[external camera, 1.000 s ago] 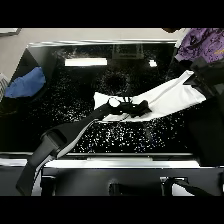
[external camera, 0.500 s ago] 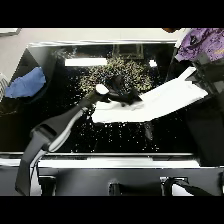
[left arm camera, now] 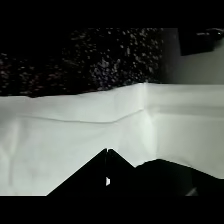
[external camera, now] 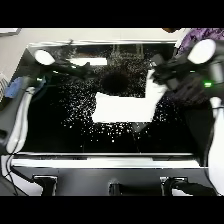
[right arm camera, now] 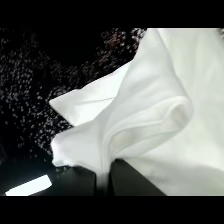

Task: Fold the clothes and pants, and hang the long-sleeved shirts on hangers.

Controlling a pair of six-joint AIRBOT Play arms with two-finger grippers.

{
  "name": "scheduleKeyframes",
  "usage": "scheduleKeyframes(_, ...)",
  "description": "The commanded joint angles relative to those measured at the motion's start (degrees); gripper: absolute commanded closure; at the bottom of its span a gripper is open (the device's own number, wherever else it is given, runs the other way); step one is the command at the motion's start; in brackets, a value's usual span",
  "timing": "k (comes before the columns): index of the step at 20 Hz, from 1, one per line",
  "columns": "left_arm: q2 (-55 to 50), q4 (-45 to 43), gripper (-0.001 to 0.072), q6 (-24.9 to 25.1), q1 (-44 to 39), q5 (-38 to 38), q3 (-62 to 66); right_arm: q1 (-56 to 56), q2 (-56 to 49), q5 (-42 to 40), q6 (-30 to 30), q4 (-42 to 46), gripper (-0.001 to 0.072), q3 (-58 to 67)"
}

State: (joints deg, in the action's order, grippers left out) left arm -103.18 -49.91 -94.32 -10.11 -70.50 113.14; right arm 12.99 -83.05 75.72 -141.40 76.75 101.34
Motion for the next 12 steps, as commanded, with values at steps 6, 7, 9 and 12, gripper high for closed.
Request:
scheduleKeyframes(6,8.1,-6.1,0.0692,-0.9,12.6,-7.7,0.0,16.9,-12.7,-11.3,-10.2,1.9,0.0688,0.0)
scheduleKeyframes(7,8.1,-6.1,0.0692,-0.9,13.2,-8.3,0.0,17.8,-14.0,-11.9,-10.8,1.9,0.0688,0.0)
scheduleKeyframes(9,8.1,-6.1,0.0692,-0.7,13.7,-8.7,0.0,19.4,-16.4,-12.9,-12.2,1.7,0.0688,0.0)
scheduleKeyframes(12,8.1,-6.1,0.0692,-0.7,14.0,-8.6,0.0,20.9,-18.7,-14.3,-12.5,1.4,0.0687,0.0)
